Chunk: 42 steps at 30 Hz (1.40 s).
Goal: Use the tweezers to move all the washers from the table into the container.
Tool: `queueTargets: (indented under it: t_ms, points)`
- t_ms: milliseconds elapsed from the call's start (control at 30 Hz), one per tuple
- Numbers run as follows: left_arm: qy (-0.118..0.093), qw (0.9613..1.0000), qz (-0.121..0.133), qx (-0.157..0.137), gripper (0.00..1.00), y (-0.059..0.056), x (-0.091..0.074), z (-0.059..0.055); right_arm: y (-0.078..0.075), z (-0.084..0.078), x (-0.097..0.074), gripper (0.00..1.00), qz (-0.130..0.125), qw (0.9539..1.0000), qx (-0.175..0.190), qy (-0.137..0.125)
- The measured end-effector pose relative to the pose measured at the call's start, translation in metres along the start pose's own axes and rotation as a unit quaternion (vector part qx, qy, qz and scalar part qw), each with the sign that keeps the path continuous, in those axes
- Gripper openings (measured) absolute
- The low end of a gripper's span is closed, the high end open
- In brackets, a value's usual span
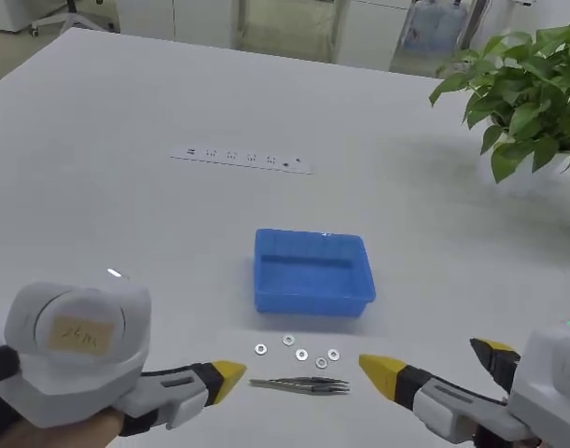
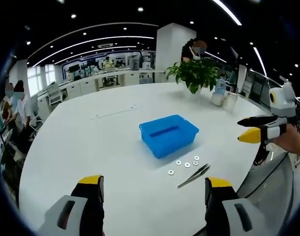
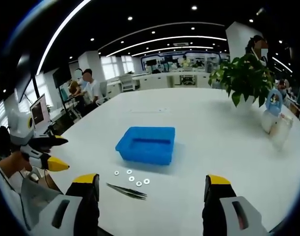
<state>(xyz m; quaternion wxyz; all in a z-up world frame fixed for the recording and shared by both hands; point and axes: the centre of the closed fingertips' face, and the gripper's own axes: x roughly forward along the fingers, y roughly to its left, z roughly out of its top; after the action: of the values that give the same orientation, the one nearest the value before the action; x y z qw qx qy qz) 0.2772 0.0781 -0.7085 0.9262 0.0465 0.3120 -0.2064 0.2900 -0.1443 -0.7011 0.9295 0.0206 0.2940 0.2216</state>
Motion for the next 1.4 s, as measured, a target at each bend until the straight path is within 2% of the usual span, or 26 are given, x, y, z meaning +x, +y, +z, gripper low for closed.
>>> queueTargets:
  t_ms: [267,433,567,733,800,833,867,1000,1033,1067,1167,1200,1233,1267,1367,1400]
  points:
    - [0.006,0.9996,-0.024,0.016,0.71,-0.007,0.007,-0.001,0.000,-0.001,0.002,0.87,0.000,1.0000,-0.001,0.006]
    - [0.019,0.9981,-0.051,0.029,0.53,-0.015,0.016,-0.007,0.001,-0.004,0.005,0.86,0.003,0.9999,-0.003,0.014]
    - [0.039,0.9950,-0.082,0.041,0.37,-0.023,0.025,-0.015,0.000,-0.007,0.008,0.85,0.003,0.9998,-0.003,0.020]
    - [0.071,0.9850,-0.124,0.096,0.19,-0.036,0.043,-0.028,0.003,-0.018,0.014,0.76,0.016,0.9989,-0.006,0.043]
    - [0.074,0.9816,-0.130,0.118,0.16,-0.038,0.052,-0.032,0.006,-0.020,0.015,0.73,0.022,0.9984,-0.012,0.051]
    - [0.076,0.9780,-0.143,0.131,0.14,-0.041,0.057,-0.033,0.007,-0.020,0.015,0.71,0.026,0.9982,-0.017,0.052]
    - [0.077,0.9771,-0.146,0.134,0.11,-0.043,0.060,-0.035,0.008,-0.019,0.016,0.67,0.027,0.9981,-0.020,0.052]
    - [0.099,0.9626,-0.182,0.174,0.14,-0.055,0.075,-0.045,0.013,-0.023,0.018,0.58,0.039,0.9962,-0.042,0.065]
    - [0.101,0.9617,-0.184,0.175,0.14,-0.056,0.078,-0.046,0.014,-0.024,0.019,0.54,0.041,0.9959,-0.047,0.065]
    - [0.109,0.9581,-0.191,0.183,0.13,-0.058,0.082,-0.050,0.015,-0.024,0.019,0.51,0.043,0.9953,-0.054,0.067]
    - [0.108,0.9539,-0.201,0.195,0.12,-0.063,0.089,-0.052,0.019,-0.027,0.020,0.41,0.055,0.9935,-0.066,0.074]
    - [0.119,0.9487,-0.211,0.203,0.12,-0.066,0.090,-0.057,0.020,-0.028,0.021,0.39,0.054,0.9932,-0.072,0.074]
    - [0.120,0.9469,-0.212,0.210,0.12,-0.066,0.092,-0.058,0.021,-0.029,0.021,0.36,0.056,0.9926,-0.076,0.076]
    - [0.119,0.9440,-0.216,0.219,0.10,-0.068,0.095,-0.060,0.021,-0.030,0.021,0.35,0.059,0.9920,-0.078,0.080]
    - [0.130,0.9394,-0.224,0.224,0.08,-0.069,0.099,-0.067,0.023,-0.032,0.022,0.34,0.064,0.9917,-0.074,0.083]
    - [0.137,0.9364,-0.227,0.230,0.08,-0.068,0.100,-0.071,0.023,-0.032,0.022,0.34,0.065,0.9916,-0.074,0.083]
